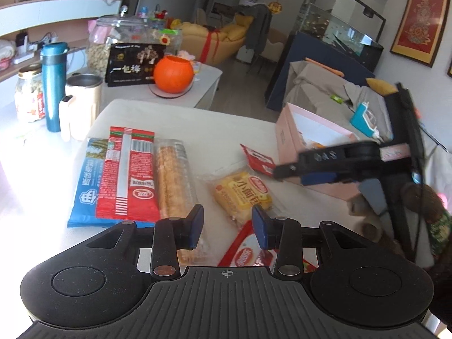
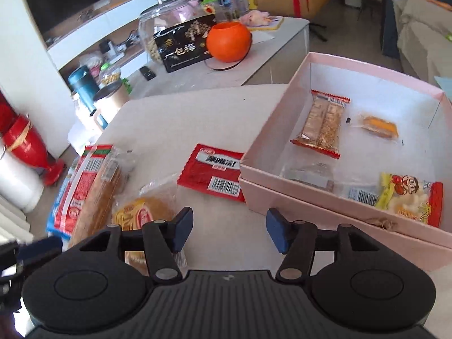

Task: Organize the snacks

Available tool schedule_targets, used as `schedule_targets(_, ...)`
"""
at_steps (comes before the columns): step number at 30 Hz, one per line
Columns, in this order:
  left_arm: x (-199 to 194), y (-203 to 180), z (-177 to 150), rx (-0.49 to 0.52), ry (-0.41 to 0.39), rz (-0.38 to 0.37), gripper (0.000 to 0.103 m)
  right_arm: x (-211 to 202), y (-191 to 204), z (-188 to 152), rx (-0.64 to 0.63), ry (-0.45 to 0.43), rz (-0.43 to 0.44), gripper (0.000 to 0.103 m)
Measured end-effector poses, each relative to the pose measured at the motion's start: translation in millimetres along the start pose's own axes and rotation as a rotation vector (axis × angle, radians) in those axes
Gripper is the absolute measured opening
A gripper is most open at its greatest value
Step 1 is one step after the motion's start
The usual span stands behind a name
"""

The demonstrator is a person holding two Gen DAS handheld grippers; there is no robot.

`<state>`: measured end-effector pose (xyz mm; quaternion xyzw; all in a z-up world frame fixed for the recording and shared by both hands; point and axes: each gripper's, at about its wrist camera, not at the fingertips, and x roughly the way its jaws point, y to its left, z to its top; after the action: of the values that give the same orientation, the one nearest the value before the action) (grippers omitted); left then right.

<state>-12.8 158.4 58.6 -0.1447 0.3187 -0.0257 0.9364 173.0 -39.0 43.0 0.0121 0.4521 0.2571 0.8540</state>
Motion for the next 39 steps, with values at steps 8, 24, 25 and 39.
schedule_targets(8,-3,-25,-18,0.127,0.097,-0.046,0.042,55,10,20,0.291,-0.080,-0.051,0.092)
schedule_targets(24,22,-53,-30,0.165,0.239,-0.192,0.042,-17,-22,-48,-0.092,-0.019,-0.071,0.059)
schedule_targets(25,25,-55,-30,0.175,0.247,-0.195,0.042,-24,-28,-55,-0.108,-0.021,-0.075,0.061)
schedule_targets(39,53,-71,-24,0.233,0.247,0.086,0.032,-57,-28,11,-0.049,-0.332,-0.071,0.079)
